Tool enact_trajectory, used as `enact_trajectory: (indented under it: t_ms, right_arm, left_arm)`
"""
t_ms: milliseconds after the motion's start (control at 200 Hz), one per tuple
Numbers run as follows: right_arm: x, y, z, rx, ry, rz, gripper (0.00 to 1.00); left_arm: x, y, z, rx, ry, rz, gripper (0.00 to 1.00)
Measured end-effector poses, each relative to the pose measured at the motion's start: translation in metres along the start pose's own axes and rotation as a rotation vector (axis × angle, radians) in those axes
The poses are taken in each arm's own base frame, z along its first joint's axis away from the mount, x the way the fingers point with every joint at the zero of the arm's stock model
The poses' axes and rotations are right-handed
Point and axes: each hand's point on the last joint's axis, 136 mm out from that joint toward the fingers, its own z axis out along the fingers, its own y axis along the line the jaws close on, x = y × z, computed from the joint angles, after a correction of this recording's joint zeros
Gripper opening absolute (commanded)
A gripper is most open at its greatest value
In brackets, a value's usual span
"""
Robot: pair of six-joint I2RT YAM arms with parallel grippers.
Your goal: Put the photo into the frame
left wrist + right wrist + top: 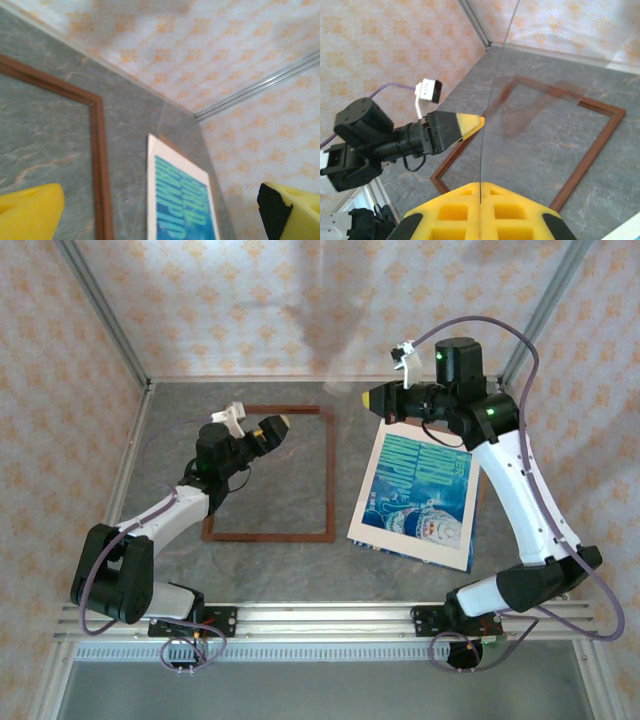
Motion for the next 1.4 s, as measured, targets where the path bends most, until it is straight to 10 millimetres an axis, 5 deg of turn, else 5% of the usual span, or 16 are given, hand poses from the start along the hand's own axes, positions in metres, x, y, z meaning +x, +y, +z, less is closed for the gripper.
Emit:
enact_trajectory:
  t_ms: [230,746,1396]
  right_arm:
    - [-0.01,0.026,-0.015,-0.027,-0.009,-0.078,0.0]
    - [-0.013,0.035,-0.022,-0.049,-0.009,-0.088,0.0]
    - [-0.019,0.042,-0.02,-0.09,-0.007,-0.084,0.0]
  left_arm:
    - [-0.018,-0.037,0.011,0.131,0.003,-0.052,1.0]
    - [0.003,-0.025,0.038,0.198,0.097,-0.213,0.99]
    - [0.003,-0.04,0.049,0.298,0.129,-0.244,0.99]
